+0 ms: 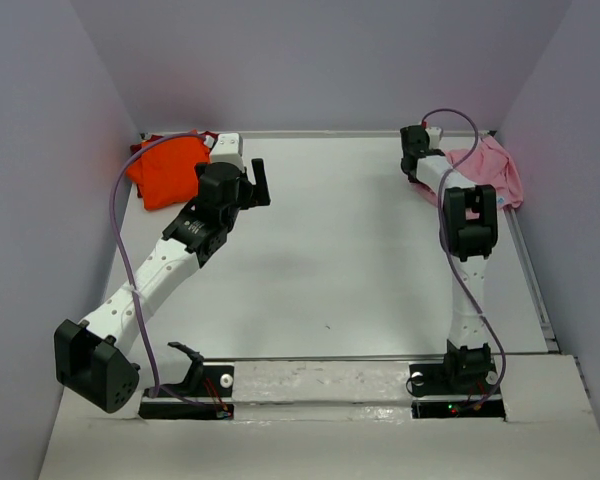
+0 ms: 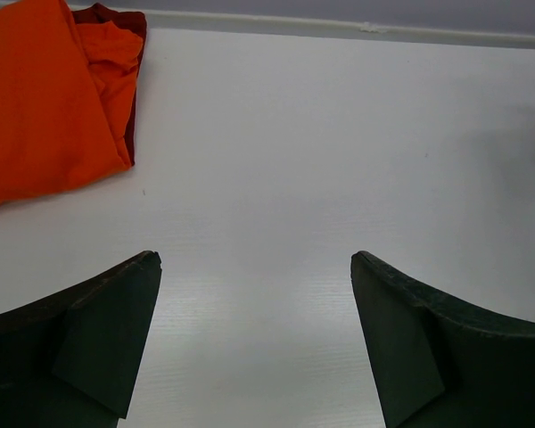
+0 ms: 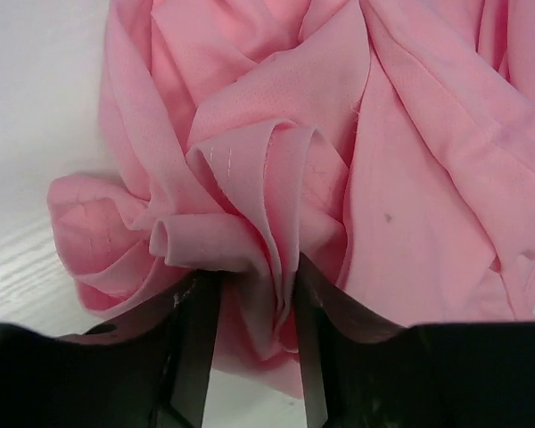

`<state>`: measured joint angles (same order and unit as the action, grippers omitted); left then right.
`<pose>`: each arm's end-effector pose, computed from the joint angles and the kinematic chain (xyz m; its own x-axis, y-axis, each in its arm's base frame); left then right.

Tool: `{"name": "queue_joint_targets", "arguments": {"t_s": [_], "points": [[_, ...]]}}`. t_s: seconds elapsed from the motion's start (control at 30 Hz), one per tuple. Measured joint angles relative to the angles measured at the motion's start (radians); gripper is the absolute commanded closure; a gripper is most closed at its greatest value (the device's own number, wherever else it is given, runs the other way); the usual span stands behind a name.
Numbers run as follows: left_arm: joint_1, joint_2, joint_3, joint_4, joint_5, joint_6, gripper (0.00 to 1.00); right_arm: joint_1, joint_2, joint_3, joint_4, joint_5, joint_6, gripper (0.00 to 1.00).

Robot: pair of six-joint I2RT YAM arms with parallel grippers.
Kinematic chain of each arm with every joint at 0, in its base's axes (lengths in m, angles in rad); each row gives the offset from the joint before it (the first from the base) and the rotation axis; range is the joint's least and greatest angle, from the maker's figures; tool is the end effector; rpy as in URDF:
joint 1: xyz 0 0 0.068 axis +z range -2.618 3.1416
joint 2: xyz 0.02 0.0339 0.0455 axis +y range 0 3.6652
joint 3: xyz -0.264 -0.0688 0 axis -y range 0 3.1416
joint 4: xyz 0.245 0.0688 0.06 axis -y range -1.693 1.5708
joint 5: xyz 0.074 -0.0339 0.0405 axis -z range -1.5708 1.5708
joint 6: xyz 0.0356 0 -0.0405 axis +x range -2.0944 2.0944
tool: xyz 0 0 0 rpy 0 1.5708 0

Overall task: Fold and stack the t-shirts
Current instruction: Move the tshirt to the center of the board

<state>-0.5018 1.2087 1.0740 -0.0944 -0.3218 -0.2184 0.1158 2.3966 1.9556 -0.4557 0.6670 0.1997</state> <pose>0.2529 -0.1259 0.3625 -0.2347 -0.1057 -0.9663 0.1387 0.9803 -0.1409 0.5239 0.0388 0.1625 -0.7025 0.0752 -0.7077 0.4409 0.8265 -0.3499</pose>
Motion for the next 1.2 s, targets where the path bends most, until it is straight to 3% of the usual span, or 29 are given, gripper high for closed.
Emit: {"name": "queue_joint_targets", "arguments": {"t_s": [0.03,0.33,0.53,0.67,0.8,0.9,1.2], "points": [[0.000,0.000,0.000,0.000,0.000,0.000,0.03,-0.005,0.000,-0.005,0.001,-0.007,-0.003,1.00],[0.000,0.000,0.000,0.000,0.005,0.000,0.03,-0.010,-0.082,-0.110,0.006,-0.104,0.027,1.00],[0.008,0.001,0.000,0.000,0.012,-0.002,0.03,0.052,-0.346,-0.345,0.009,-0.222,0.083,1.00],[0.015,0.004,0.000,0.000,0.019,-0.007,0.03,0.156,-0.509,-0.488,0.038,-0.282,0.126,1.00],[0.019,0.005,0.000,0.000,0.027,-0.009,0.03,0.350,-0.720,-0.658,0.046,-0.323,0.179,1.00],[0.019,0.005,0.000,0.000,0.033,-0.009,0.03,0.466,-0.787,-0.748,0.074,-0.367,0.217,1.00],[0.019,0.006,0.000,0.000,0.041,-0.012,0.05,0.656,-0.708,-0.893,0.100,-0.418,0.328,1.00]]}}
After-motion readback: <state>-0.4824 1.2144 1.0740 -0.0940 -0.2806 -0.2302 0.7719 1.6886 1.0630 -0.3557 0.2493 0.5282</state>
